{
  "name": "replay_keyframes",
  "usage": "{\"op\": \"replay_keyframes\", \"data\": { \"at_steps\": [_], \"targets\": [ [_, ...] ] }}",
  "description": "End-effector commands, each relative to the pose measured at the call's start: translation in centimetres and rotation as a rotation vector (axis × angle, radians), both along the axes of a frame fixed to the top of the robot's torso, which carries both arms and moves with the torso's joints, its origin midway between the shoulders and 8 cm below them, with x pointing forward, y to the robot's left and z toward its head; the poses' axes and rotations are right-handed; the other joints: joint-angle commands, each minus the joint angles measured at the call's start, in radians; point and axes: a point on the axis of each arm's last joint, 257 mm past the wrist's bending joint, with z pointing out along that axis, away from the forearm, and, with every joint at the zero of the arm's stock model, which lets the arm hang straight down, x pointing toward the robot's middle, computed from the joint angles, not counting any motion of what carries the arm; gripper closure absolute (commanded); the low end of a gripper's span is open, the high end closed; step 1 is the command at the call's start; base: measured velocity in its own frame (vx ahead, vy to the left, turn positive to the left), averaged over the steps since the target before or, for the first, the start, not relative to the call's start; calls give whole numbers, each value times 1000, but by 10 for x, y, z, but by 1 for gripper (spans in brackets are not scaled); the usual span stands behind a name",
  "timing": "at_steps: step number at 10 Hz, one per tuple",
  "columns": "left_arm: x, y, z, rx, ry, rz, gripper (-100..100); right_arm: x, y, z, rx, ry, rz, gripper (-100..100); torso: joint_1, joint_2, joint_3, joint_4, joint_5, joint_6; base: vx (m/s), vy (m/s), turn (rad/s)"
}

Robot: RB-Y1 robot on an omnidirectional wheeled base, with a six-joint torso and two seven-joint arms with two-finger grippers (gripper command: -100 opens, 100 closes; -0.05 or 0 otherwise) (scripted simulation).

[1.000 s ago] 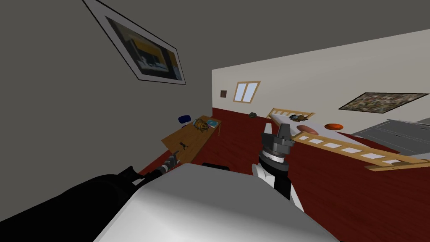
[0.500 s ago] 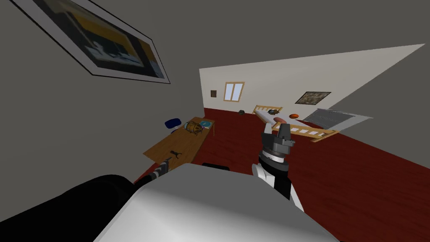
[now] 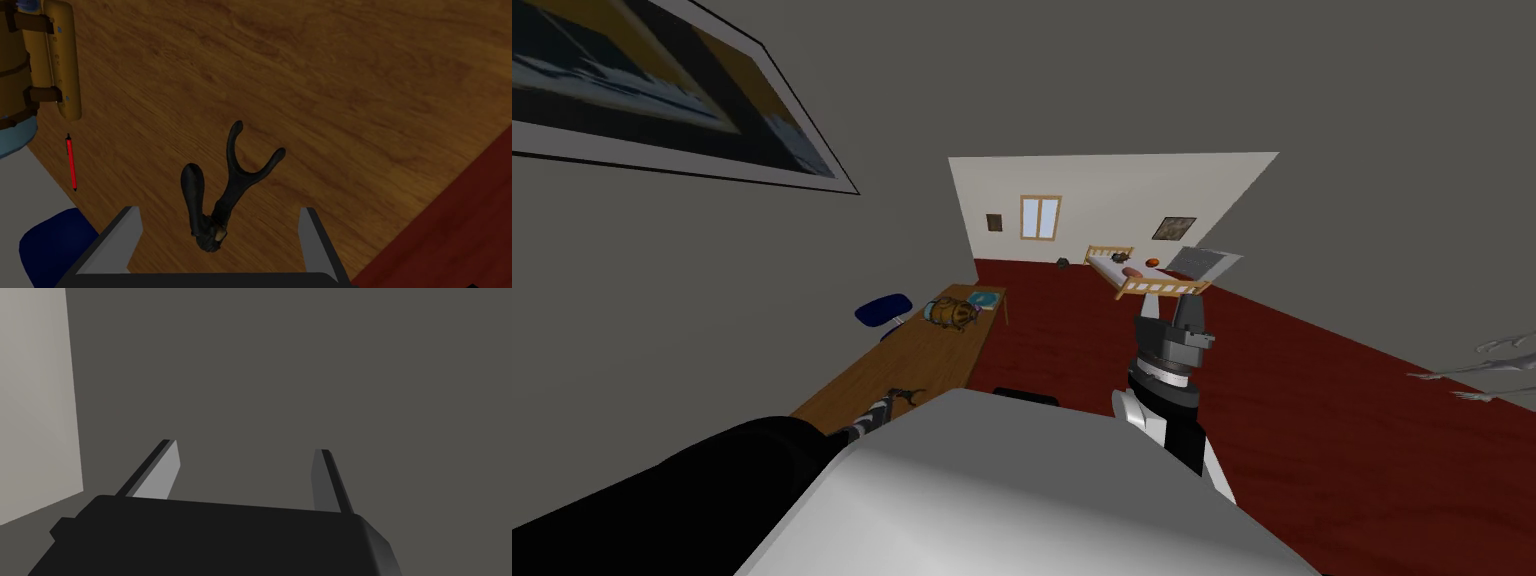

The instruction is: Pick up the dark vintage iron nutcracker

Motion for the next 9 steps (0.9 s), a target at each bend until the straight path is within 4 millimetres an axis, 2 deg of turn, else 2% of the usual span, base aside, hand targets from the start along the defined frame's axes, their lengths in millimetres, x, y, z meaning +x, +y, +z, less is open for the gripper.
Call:
{"op": "replay_keyframes", "data": {
  "at_steps": [1, 2, 3, 4, 5, 6, 7, 8, 9],
  "targets": [
    [-17, 17, -2, 14, 44, 24, -100, 0, 0, 0, 0, 0, 0, 0, 0, 0, 0, 0, 0, 0, -3, 42, -319],
    [-27, 26, -3, 24, 68, 35, -100, 0, 0, 0, 0, 0, 0, 0, -1, 0, 0, 0, 0, 0, -7, 38, -258],
    [-27, 26, -3, 24, 68, 35, -100, 0, 0, 0, 0, 0, 0, 0, -1, 0, 0, 0, 0, 0, -6, 23, -103],
    [-43, 41, -4, 40, 109, 54, -100, 0, 0, 0, 0, 0, 0, 0, -2, 0, 0, 0, 0, -1, -5, 13, -336],
    [-50, 46, -5, 46, 126, 62, -100, 0, 0, 0, 0, 0, 0, 0, -2, 0, 0, 0, -1, 0, -8, 21, -373],
    [-68, 51, -10, 49, 162, 81, -100, 0, 0, 0, 0, 0, 0, 0, -2, 0, 0, 0, 0, 0, 5, 22, -271],
    [-55, 48, -6, 45, 139, 69, -100, 0, 0, 0, 0, 0, 0, 0, -2, -1, 0, 0, 0, -1, 4, 14, -45],
    [-57, 48, -7, 46, 144, 72, 0, 0, 0, 0, 0, 0, 0, 0, -3, -1, 0, 0, 0, -2, 0, 0, 0],
    [-58, 45, -15, 47, 141, 76, -100, 0, 0, 0, 0, 0, 0, 0, -4, -1, 0, 0, -1, -1, 13, 25, -30]
  ]
}}
